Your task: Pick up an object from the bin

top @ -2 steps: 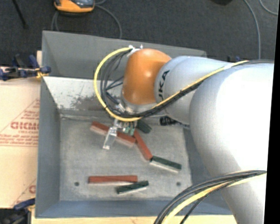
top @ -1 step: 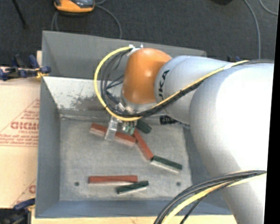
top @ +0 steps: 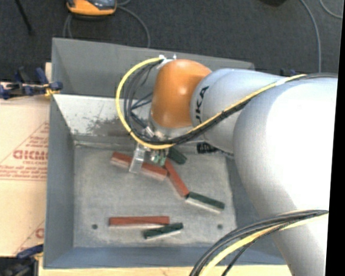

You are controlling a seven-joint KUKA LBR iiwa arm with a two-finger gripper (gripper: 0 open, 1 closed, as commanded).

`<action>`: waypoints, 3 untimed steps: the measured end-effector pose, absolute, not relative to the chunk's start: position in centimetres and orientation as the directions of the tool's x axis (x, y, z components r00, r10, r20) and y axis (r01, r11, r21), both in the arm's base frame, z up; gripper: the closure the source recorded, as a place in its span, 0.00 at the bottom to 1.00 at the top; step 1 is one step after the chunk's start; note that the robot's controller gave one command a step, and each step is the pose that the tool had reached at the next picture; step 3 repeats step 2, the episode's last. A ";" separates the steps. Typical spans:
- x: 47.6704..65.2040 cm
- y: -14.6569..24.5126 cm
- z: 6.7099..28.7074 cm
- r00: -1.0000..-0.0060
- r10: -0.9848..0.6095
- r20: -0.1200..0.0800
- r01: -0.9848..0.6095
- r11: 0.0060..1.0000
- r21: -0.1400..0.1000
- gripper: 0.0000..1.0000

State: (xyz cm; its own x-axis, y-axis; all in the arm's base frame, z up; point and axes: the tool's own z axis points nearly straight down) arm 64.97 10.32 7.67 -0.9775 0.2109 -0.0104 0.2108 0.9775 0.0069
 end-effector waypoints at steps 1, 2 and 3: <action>60.4 11.3 27.5 -0.994 0.107 -0.002 0.107 0.994 -0.001 1.00; 60.4 11.4 28.5 -0.994 0.105 -0.013 0.105 0.994 0.002 1.00; 60.4 11.4 28.5 -0.994 0.105 -0.013 0.105 0.994 0.002 1.00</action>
Offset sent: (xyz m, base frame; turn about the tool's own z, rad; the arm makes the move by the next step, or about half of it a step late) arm 0.0000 0.0000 0.0000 0.0000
